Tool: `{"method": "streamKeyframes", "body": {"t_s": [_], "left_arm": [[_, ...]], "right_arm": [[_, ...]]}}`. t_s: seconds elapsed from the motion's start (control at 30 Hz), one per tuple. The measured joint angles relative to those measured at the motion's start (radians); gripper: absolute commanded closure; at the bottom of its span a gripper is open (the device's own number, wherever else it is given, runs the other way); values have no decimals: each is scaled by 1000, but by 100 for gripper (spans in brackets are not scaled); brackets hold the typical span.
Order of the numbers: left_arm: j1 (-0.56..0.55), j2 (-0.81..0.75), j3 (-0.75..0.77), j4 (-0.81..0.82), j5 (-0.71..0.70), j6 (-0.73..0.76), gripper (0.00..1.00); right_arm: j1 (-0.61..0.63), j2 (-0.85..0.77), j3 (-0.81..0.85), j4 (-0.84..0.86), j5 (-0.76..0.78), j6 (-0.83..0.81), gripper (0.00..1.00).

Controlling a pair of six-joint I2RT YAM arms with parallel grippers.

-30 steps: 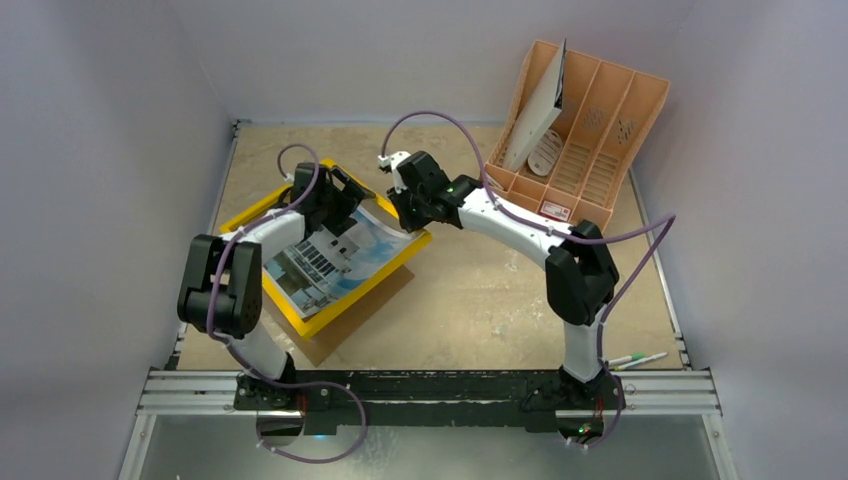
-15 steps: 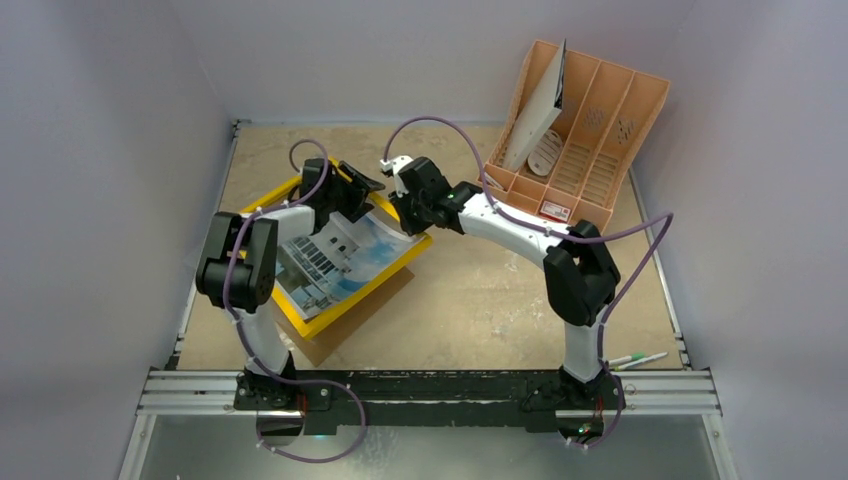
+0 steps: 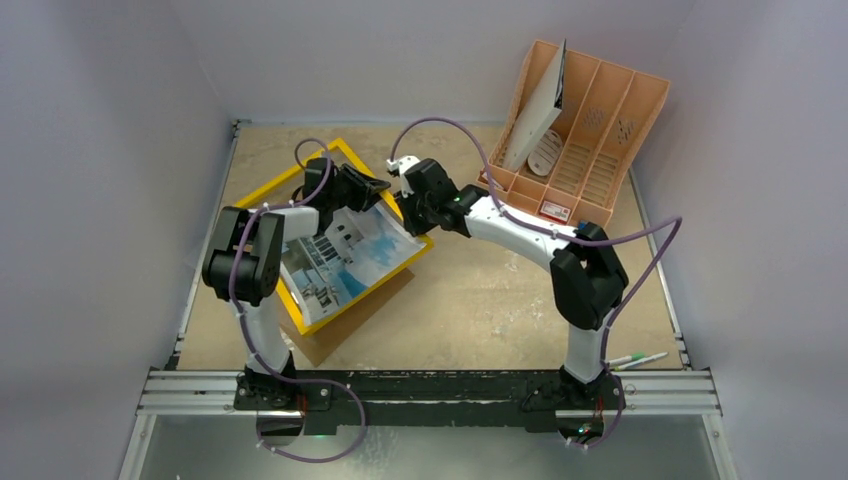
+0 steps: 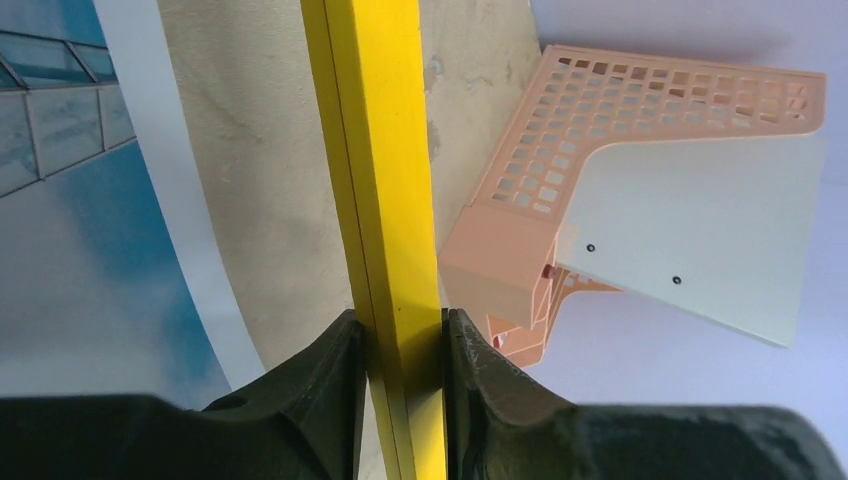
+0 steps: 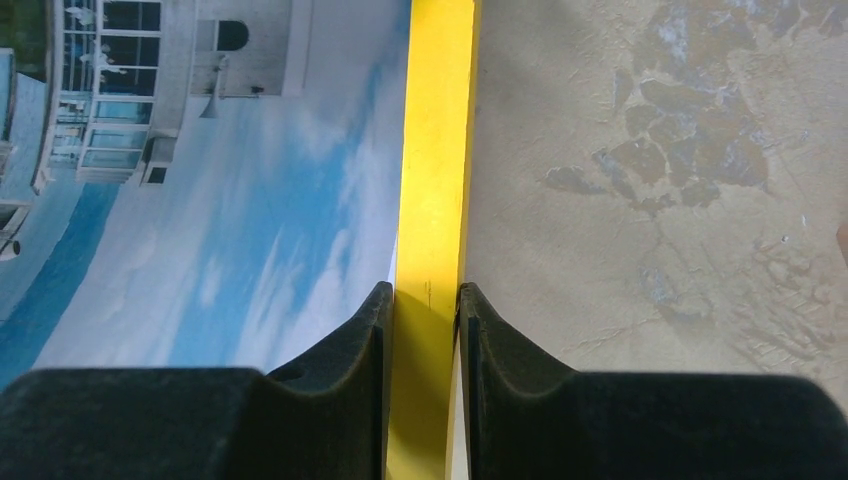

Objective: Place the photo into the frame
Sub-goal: Turn over the photo frame at the center of the board.

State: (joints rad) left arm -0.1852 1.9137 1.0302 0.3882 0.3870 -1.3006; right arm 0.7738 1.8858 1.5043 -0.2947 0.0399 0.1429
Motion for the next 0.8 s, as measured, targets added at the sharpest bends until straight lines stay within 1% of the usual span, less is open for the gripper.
{"method": "streamKeyframes", "body": {"t_s": [0.1, 0.17, 0.23, 0.3, 0.37, 0.43, 0.5, 0.57, 0.67, 0.8], "left_arm": [[-1, -1, 0, 30, 12, 1, 100], [-1, -6, 0, 34, 18, 0, 100], [-1, -24, -4, 34, 26, 0, 100], [-1, -62, -15, 35, 34, 2, 100], [-2, -105, -21, 38, 37, 2, 100], [-2, -169, -31, 35, 38, 2, 100], [-2, -237, -38, 31, 38, 2, 100], [-2, -303, -44, 21, 35, 5, 100], [-2, -393, -50, -14, 23, 12, 100], [-2, -498, -63, -92, -18, 30, 100]], "right_arm": [[-3, -16, -14, 14, 2, 10, 75], [-7, -31, -24, 20, 2, 23, 64], [-14, -48, -34, 25, -5, 41, 50], [-22, -76, -42, 24, -32, 71, 37], [-29, -103, -42, 30, -60, 86, 28], [-41, -142, -42, 42, -98, 100, 21], [-52, -179, -42, 55, -134, 112, 17], [-67, -218, -42, 73, -174, 126, 15], [-91, -253, -42, 93, -225, 147, 15], [-125, -256, -28, 106, -318, 177, 15]]}}
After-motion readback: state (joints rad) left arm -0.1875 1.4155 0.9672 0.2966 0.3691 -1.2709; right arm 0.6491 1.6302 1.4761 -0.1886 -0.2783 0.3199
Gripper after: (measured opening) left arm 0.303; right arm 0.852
